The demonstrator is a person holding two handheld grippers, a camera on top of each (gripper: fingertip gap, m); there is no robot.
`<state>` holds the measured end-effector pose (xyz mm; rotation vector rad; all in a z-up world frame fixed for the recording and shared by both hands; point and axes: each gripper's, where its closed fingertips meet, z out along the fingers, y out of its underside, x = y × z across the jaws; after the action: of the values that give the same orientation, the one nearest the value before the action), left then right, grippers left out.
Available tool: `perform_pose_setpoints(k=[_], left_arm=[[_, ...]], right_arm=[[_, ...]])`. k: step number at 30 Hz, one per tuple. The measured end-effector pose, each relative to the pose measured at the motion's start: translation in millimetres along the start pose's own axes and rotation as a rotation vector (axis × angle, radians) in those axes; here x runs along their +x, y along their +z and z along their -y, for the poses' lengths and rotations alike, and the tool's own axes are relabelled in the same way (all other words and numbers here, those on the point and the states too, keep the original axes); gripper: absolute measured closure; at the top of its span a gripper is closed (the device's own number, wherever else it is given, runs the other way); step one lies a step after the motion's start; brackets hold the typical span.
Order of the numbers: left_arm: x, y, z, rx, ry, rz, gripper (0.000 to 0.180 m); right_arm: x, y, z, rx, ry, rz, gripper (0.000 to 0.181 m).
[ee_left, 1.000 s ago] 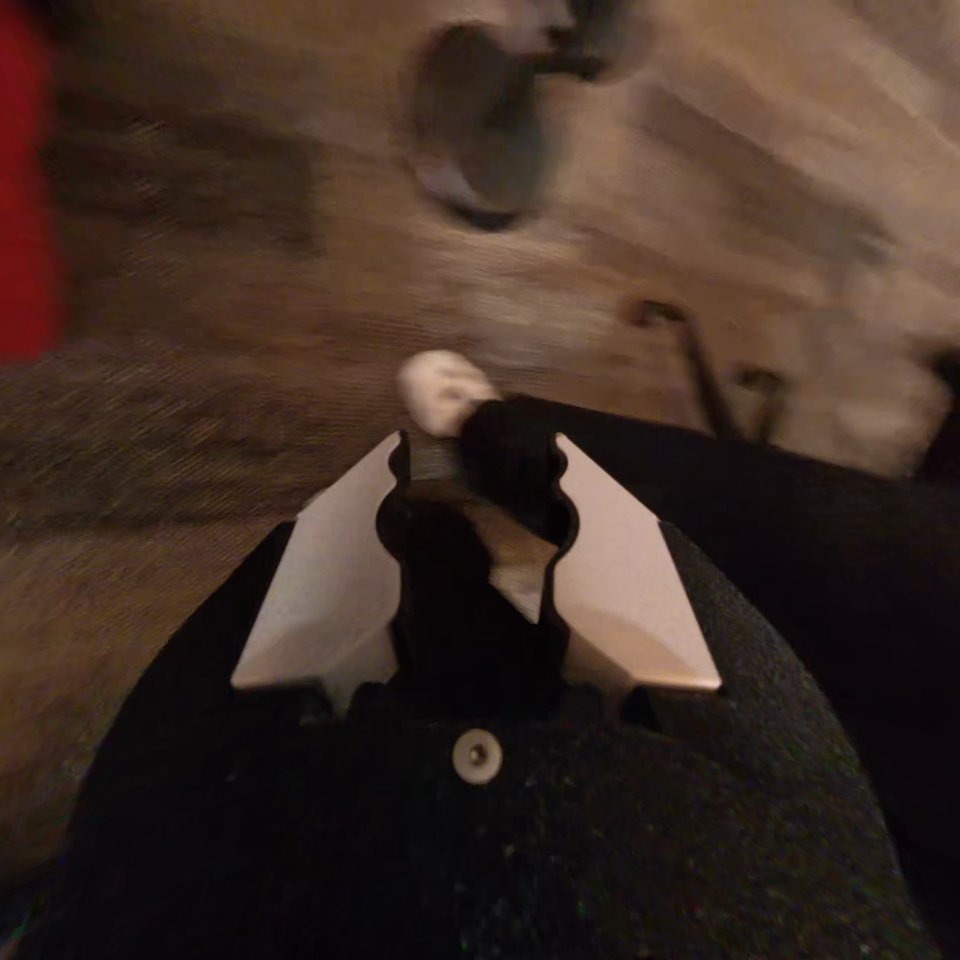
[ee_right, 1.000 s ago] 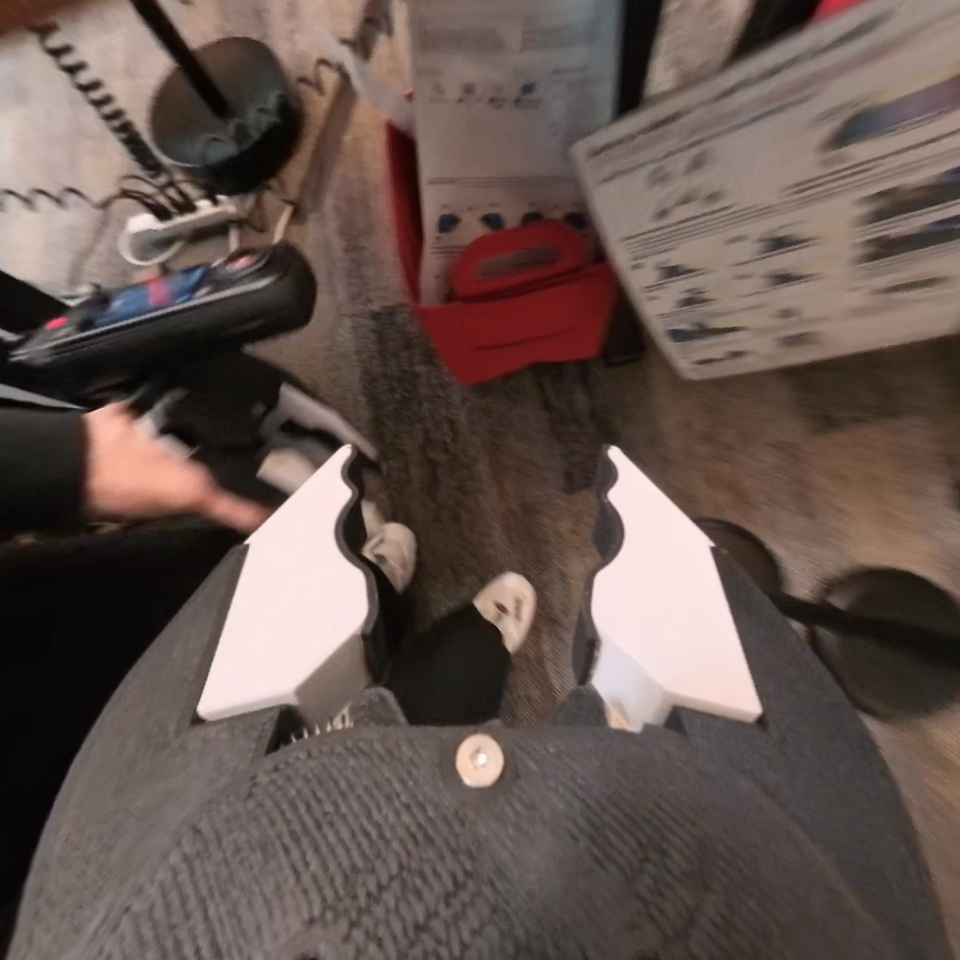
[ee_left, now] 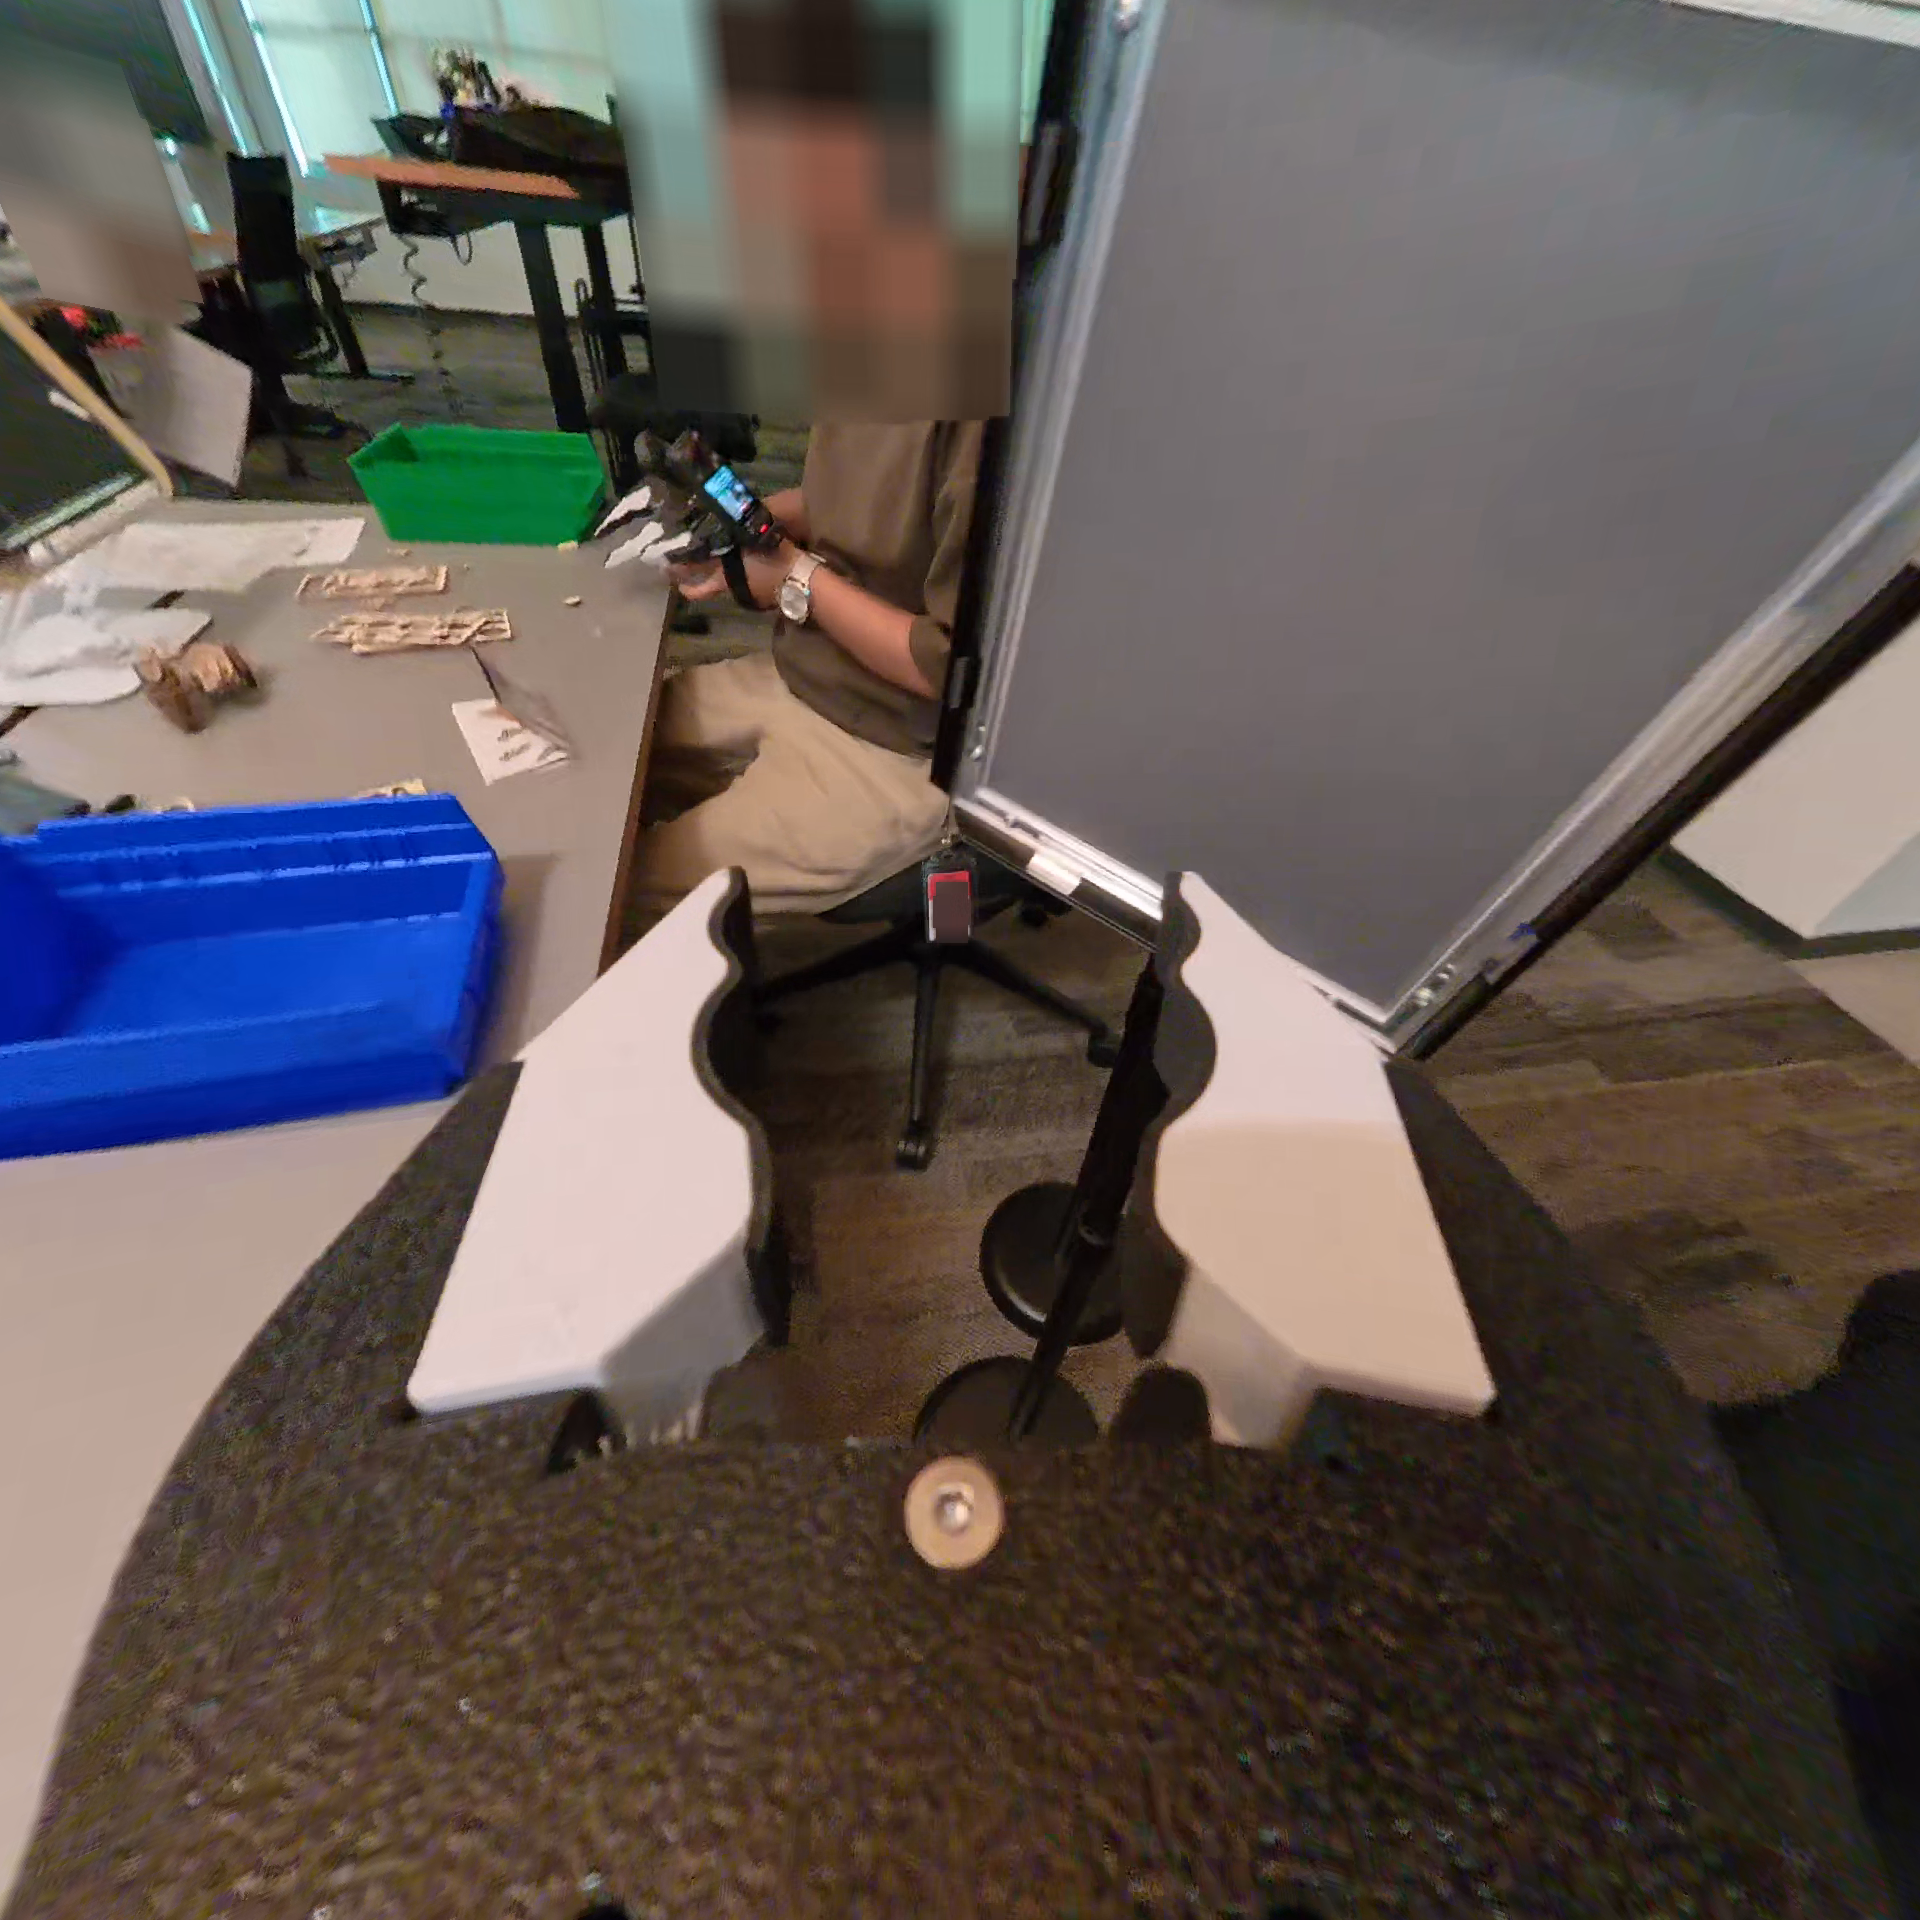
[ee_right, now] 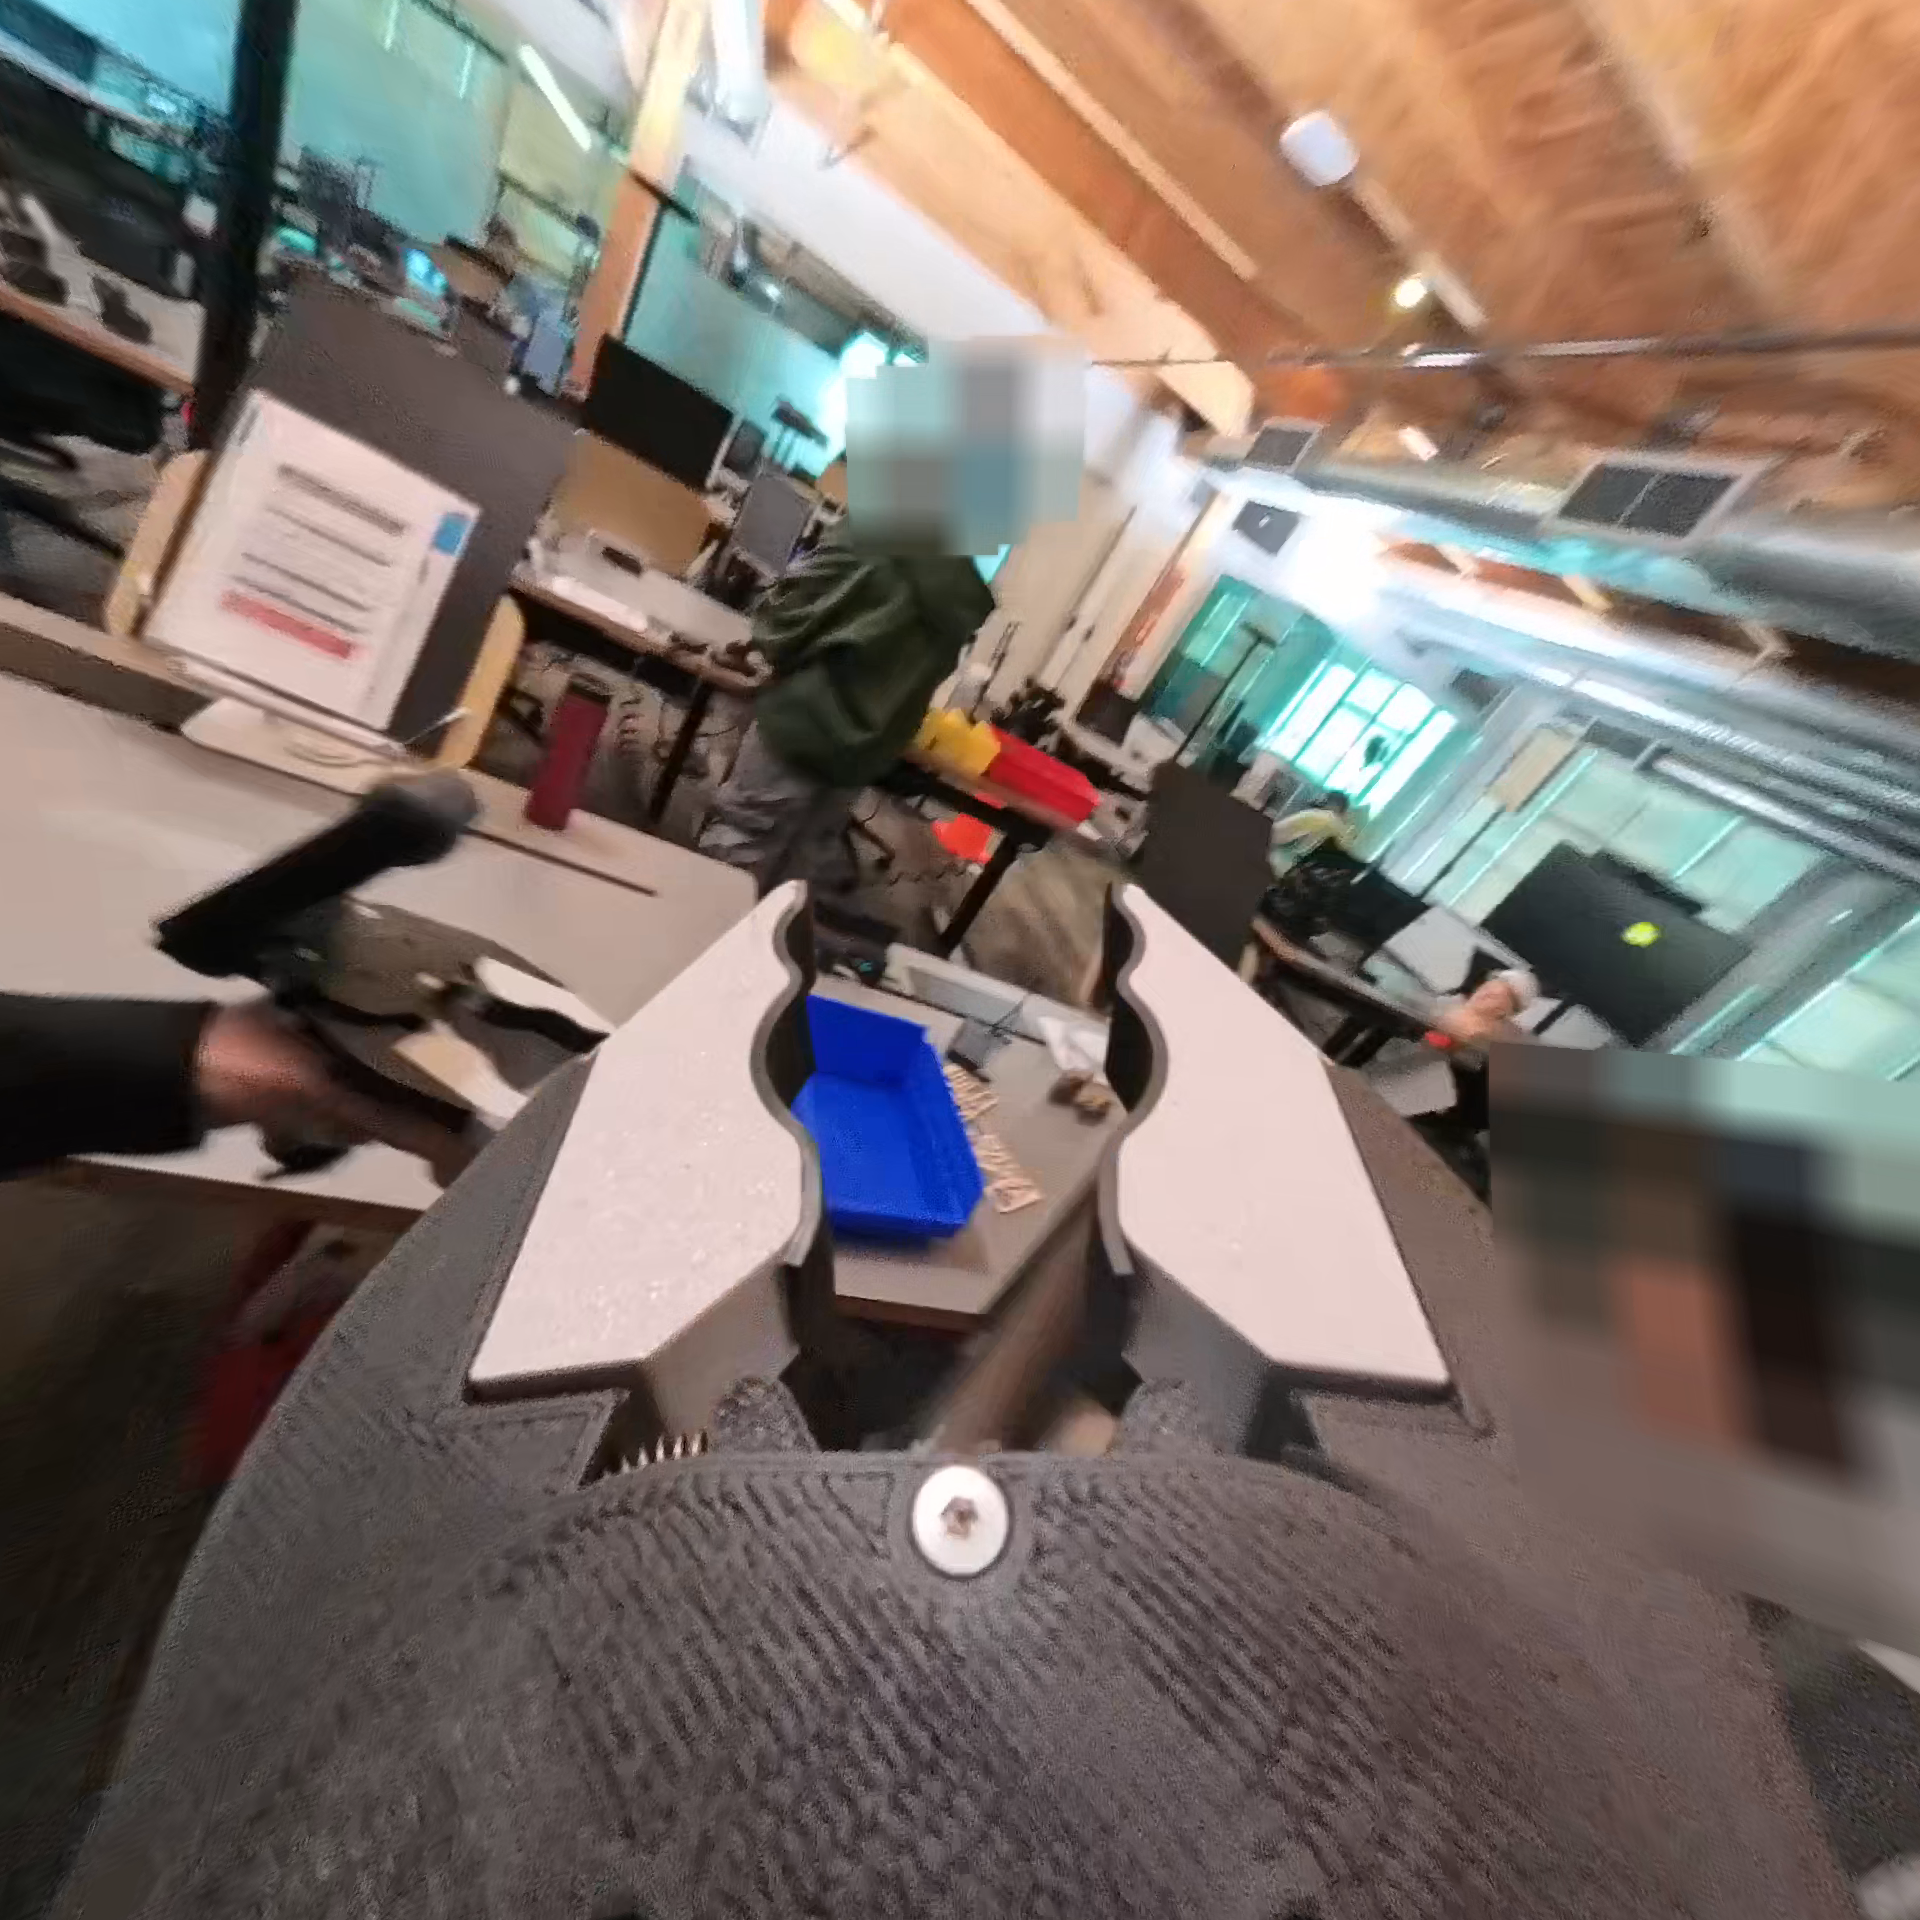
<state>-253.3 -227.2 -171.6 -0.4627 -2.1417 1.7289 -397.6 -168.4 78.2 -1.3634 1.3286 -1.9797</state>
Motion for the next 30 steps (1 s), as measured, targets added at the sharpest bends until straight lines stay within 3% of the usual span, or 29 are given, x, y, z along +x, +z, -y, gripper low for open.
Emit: perform_pose_setpoints(k=[3, 5, 9, 15, 18, 23, 30], left_arm=[[11.7, -22.8, -2.8, -0.021, 0.045, 0.008, 0.104], [14.1, -46.7, -10.4, -0.029, 0.045, 0.033, 0.105], [17.5, -94.7, -38.6, -0.069, -0.004, 0.096, 0.105], [39.4, -117.6, -83.5, -0.153, -0.027, 0.154, 0.110], [55.3, -74.0, -110.1, -0.165, 0.049, 0.150, 0.111], [89.3, 65.5, -194.6, -0.274, 0.118, 0.041, 0.109], [128.5, 228.3, -255.5, -0.246, 0.066, -0.100, 0.112]], right_arm=[[68.0, -61.1, -45.9, -0.103, 0.058, -0.046, 0.149], [74.7, -74.3, -129.6, -0.329, 0.102, 0.039, 0.147], [12.4, -59.4, -301.1, -0.511, 0.350, 0.267, 0.127], [-52.8, -47.1, -440.5, -0.497, 0.487, 0.258, 0.099], [-74.4, -34.9, -472.1, -0.462, 0.495, 0.285, 0.097], [-93.8, -20.8, -499.6, -0.395, 0.556, 0.381, 0.115], [-99.6, 5.8, -458.8, -0.217, 0.571, 0.646, 0.127]])
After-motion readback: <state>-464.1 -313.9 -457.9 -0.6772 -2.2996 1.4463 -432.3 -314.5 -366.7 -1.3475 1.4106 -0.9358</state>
